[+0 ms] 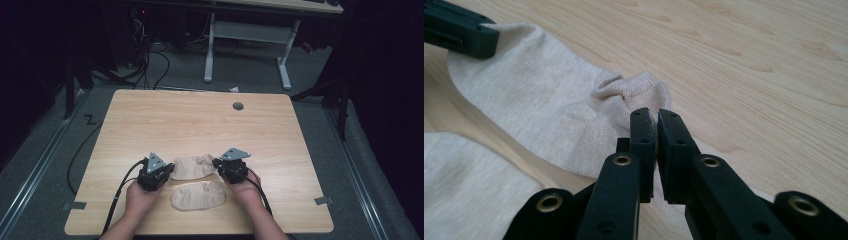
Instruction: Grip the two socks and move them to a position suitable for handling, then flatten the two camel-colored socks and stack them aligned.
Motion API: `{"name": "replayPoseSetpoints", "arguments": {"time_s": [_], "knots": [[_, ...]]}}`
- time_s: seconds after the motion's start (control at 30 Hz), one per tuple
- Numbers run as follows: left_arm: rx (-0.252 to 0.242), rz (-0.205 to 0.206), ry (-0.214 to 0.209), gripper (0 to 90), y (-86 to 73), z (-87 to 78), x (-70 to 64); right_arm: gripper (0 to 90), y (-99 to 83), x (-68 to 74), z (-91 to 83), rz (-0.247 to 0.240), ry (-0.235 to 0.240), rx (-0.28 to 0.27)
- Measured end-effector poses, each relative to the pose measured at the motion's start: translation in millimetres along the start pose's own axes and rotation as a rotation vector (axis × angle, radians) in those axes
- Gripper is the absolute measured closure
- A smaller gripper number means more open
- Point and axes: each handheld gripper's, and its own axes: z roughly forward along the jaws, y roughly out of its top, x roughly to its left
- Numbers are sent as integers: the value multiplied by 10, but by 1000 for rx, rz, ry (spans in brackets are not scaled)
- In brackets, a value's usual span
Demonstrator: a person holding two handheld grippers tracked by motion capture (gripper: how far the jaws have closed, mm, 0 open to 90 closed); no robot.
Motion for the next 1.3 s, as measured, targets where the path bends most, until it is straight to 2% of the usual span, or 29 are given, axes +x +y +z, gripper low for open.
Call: {"name": "replayPoseSetpoints", "arguments": {"time_s": [0.3, 0.6, 0.7, 0.8, 0.93, 1.03, 1.13, 1.3], "knots": [[-47, -7, -41, 873, 65, -139, -82, 863, -16, 49, -280, -4, -4, -71], [-91, -4, -45, 873, 127, -337, -119, 863, -55, 102, -455, -23, -19, -115], [-89, 3, -47, 873, 134, -391, -159, 863, -77, 128, -513, -34, -17, -120], [-98, 28, -42, 873, 147, -458, -207, 863, -124, 159, -572, -37, -13, -124], [-72, 33, -60, 873, 106, -510, -255, 863, -180, 190, -648, -42, -5, -124], [-25, 38, -88, 873, 58, -543, -306, 863, -246, 222, -698, -38, 2, -114], [20, 75, -89, 873, -30, -555, -398, 863, -351, 270, -718, -43, 20, -87], [71, 102, -92, 873, -85, -522, -517, 862, -505, 356, -746, -67, 27, -39]]}}
